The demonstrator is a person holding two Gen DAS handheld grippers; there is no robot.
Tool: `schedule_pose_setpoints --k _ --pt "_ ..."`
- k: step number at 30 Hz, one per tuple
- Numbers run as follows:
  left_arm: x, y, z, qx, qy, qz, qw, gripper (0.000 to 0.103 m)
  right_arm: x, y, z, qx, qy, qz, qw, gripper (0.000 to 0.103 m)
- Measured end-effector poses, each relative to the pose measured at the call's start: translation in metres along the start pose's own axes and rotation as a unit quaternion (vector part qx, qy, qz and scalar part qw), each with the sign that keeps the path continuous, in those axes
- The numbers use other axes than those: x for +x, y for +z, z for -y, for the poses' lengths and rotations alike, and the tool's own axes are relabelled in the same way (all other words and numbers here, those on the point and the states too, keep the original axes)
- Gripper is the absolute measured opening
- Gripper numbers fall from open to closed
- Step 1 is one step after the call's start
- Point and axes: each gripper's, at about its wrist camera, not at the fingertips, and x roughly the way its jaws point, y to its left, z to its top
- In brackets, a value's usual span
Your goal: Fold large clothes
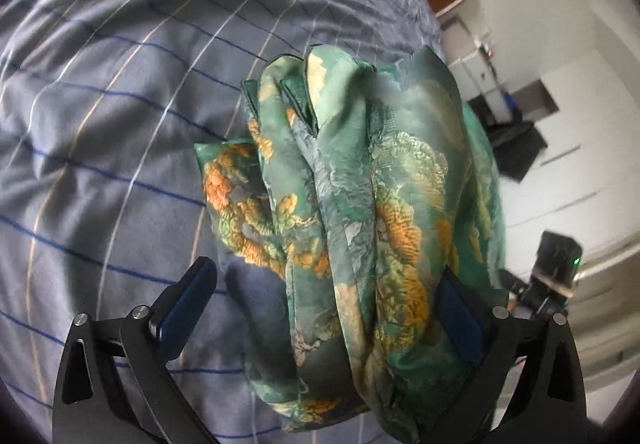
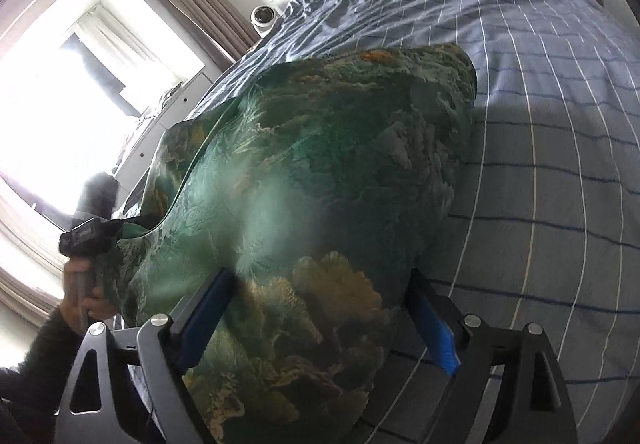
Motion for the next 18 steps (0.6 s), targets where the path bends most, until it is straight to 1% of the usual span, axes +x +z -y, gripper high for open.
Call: schedule_pose_setpoints --k 2,4,7,10,11,14,16,18 --pt "-0.008 -0.006 0.009 0.015 0.028 0.02 0.9993 0.103 -0.001 0.001 0.002 0.002 0.003 -0.007 1.0 0.089" --pt "-0.006 -0.005 0.013 0.013 0.038 0.018 0.999 0.103 0.0 0.001 0.001 -0.002 0.001 -0.011 1.0 0.089" --pt "0.009 0.005 0.003 -0.018 0.011 -0.011 0.9997 0.103 0.002 0.003 0.001 -0.001 -0.002 -0.015 1.0 0.09" --pt "0.024 0.011 -0.012 -0.042 -0.033 -0.043 0.9976 0.103 0.001 0.003 0.001 0.007 -0.002 -0.015 1.0 0.09" --pt "0.032 0.011 -0.019 -0.053 -0.051 -0.055 0.9958 0.103 0.001 0.002 0.001 0.01 -0.002 -0.014 1.0 0.09" --pt "0.043 0.004 -0.03 -0.076 -0.086 -0.065 0.9913 0.103 0.003 0.001 0.003 0.012 0.002 -0.016 1.0 0.09" --pt "0.048 0.002 -0.032 -0.09 -0.102 -0.059 0.9889 0.103 0.007 0.004 0.007 0.02 0.013 -0.023 0.999 0.093" --pt "0.056 0.002 -0.019 -0.087 -0.116 -0.06 0.9876 0.103 0.017 0.006 0.014 0.038 0.032 -0.032 0.998 0.099"
